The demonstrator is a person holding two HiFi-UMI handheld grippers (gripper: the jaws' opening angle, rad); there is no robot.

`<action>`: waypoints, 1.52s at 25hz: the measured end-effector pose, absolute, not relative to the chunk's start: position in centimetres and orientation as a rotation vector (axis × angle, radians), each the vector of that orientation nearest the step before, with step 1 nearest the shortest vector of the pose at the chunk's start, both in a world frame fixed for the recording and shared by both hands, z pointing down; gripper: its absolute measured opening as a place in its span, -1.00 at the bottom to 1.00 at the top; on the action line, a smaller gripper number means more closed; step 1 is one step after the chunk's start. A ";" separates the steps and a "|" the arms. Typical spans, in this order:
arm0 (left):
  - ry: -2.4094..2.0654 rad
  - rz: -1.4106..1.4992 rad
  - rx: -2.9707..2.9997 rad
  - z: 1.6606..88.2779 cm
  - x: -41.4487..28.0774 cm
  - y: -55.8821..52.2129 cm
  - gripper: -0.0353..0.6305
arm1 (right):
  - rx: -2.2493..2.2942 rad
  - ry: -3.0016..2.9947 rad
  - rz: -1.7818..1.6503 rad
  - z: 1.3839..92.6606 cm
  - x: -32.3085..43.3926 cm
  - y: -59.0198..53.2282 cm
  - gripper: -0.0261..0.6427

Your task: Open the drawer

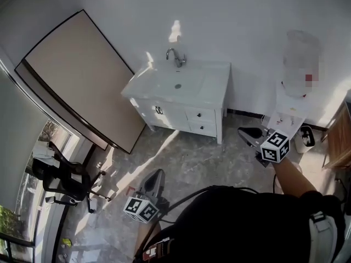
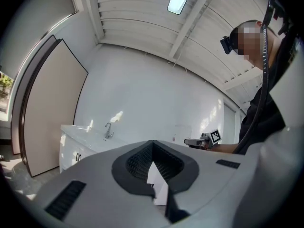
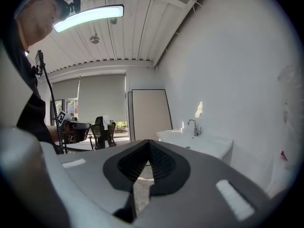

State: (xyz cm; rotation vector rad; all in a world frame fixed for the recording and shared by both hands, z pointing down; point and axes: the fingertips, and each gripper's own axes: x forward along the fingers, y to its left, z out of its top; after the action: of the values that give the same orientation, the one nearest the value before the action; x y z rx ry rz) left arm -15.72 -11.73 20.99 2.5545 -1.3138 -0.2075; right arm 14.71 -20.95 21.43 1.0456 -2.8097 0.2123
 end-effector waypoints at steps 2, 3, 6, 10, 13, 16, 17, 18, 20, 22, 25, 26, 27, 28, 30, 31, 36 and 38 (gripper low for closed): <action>-1.319 -0.200 2.548 21.3 -13.9 -13.7 -0.89 | 1.018 -2.823 0.213 21.5 15.9 -23.3 -0.93; -1.325 -0.193 2.547 21.5 -13.1 -14.6 -0.89 | 1.006 -2.826 0.215 21.7 16.6 -24.4 -0.93; -1.334 -0.188 2.541 21.6 -11.2 -17.3 -0.89 | 1.003 -2.819 0.230 22.5 18.6 -27.1 -0.93; -1.307 -0.156 2.546 22.0 -9.6 -20.6 -0.89 | 1.034 -2.803 0.273 23.5 20.5 -30.1 -0.93; -1.284 -0.151 2.550 22.3 -9.7 -23.5 -0.89 | 1.068 -2.778 0.287 24.2 21.0 -32.1 -0.93; -1.227 -0.161 2.560 23.3 -9.9 -27.1 -0.89 | 1.117 -2.747 0.301 24.9 21.1 -34.5 -0.93; -1.203 -0.152 2.565 23.5 -10.0 -28.3 -0.89 | 1.134 -2.736 0.304 25.2 20.9 -35.2 -0.93; -1.179 -0.143 2.571 23.8 -10.3 -29.7 -0.89 | 1.154 -2.723 0.303 25.3 20.6 -36.0 -0.93; -1.124 -0.142 2.589 24.3 -11.2 -32.7 -0.89 | 1.204 -2.695 0.302 25.4 19.8 -37.8 -0.93; -1.062 -0.150 2.609 24.3 -12.3 -36.1 -0.89 | 1.258 -2.673 0.310 25.0 18.8 -39.9 -0.93; -0.977 -0.133 2.660 23.2 -14.0 -41.3 -0.89 | 1.321 -2.652 0.297 23.9 17.0 -42.9 -0.93; -0.952 -0.130 2.676 22.9 -14.4 -43.0 -0.89 | 1.350 -2.642 0.293 23.5 16.6 -44.0 -0.93; -0.929 -0.130 2.689 22.6 -14.9 -44.6 -0.89 | 1.381 -2.633 0.293 23.2 16.2 -45.1 -0.93; -0.906 -0.132 2.698 22.4 -15.3 -46.1 -0.89 | 1.405 -2.625 0.295 23.0 15.7 -46.1 -0.93; -0.865 -0.131 2.710 22.5 -16.2 -48.6 -0.89 | 1.427 -2.610 0.297 22.9 14.4 -47.7 -0.93; -0.848 -0.126 2.712 22.6 -16.6 -49.7 -0.89 | 1.433 -2.602 0.297 23.0 13.7 -48.2 -0.93; -0.786 -0.113 2.703 24.1 -17.9 -54.6 -0.89 | 1.493 -2.559 0.319 23.8 12.7 -51.4 -0.93; -0.778 -0.115 2.696 24.5 -18.0 -56.1 -0.89 | 1.490 -2.552 0.320 24.1 12.4 -52.6 -0.93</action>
State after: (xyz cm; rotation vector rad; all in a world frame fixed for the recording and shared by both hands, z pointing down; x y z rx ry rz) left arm -18.00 -56.10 24.47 2.6957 -0.7782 -0.1152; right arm 12.42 -52.57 24.10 1.4902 -2.5522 0.3199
